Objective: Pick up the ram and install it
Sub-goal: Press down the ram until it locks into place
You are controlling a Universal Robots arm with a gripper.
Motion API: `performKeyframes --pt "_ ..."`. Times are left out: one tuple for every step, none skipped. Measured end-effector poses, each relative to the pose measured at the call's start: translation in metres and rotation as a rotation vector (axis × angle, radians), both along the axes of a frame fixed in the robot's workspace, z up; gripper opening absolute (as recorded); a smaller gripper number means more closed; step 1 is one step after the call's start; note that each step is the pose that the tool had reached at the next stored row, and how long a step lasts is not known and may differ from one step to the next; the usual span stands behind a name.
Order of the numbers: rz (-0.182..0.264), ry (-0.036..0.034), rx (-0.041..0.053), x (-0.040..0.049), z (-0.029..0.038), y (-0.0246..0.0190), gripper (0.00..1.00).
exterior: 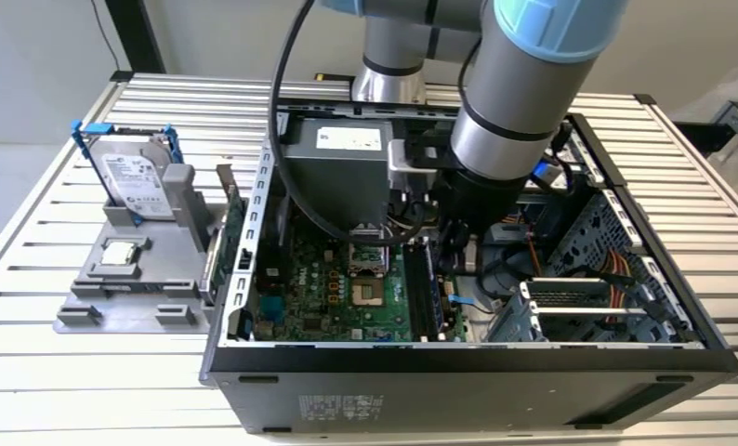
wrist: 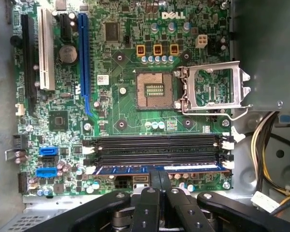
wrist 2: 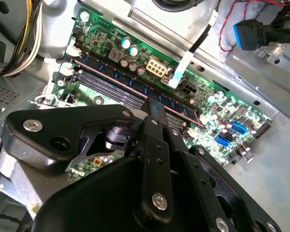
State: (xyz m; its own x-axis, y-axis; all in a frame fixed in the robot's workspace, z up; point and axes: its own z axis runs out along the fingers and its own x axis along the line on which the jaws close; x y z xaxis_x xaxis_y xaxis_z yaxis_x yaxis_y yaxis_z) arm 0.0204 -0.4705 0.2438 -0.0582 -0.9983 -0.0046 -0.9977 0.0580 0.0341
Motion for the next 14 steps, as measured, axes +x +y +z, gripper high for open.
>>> performKeyframes --pt "0.0 0.0 0.0 0.0 -0.0018 0.0006 0.0" --pt "0.0 0.0 0.0001 0.0 -0.0036 0.0013 0.0" --pt "0.0 0.0 0.0001 0.0 -0.0055 0.0019 0.0" --pt "0.0 0.0 0.0 0.0 -0.0073 0.0025 0.0" --pt "0.0 0.0 0.0 0.0 -0.009 0.0031 0.0" --pt "0.0 0.0 0.0 0.0 -0.011 0.0038 0.0" --pt "0.0 0.0 0.0001 0.0 -0.0128 0.0044 0.0" --pt "0.0 0.0 0.0 0.0 -0.0146 0.005 0.0" --pt "0.0 0.0 0.0 0.0 -0.0164 0.0056 0.0" --pt "0.0 0.0 -0.0001 0.0 -0.0182 0.0063 0.0" --pt "0.0 0.0002 -0.0007 -0.0001 -0.0197 0.0068 0.0" --pt "0.0 0.0005 -0.0019 -0.0001 -0.0211 0.0072 0.0" --pt "0.0 0.0006 -0.0023 -0.0001 -0.0227 0.0077 0.0" --pt "0.0 0.0005 -0.0021 -0.0001 -0.0247 0.0079 0.0"
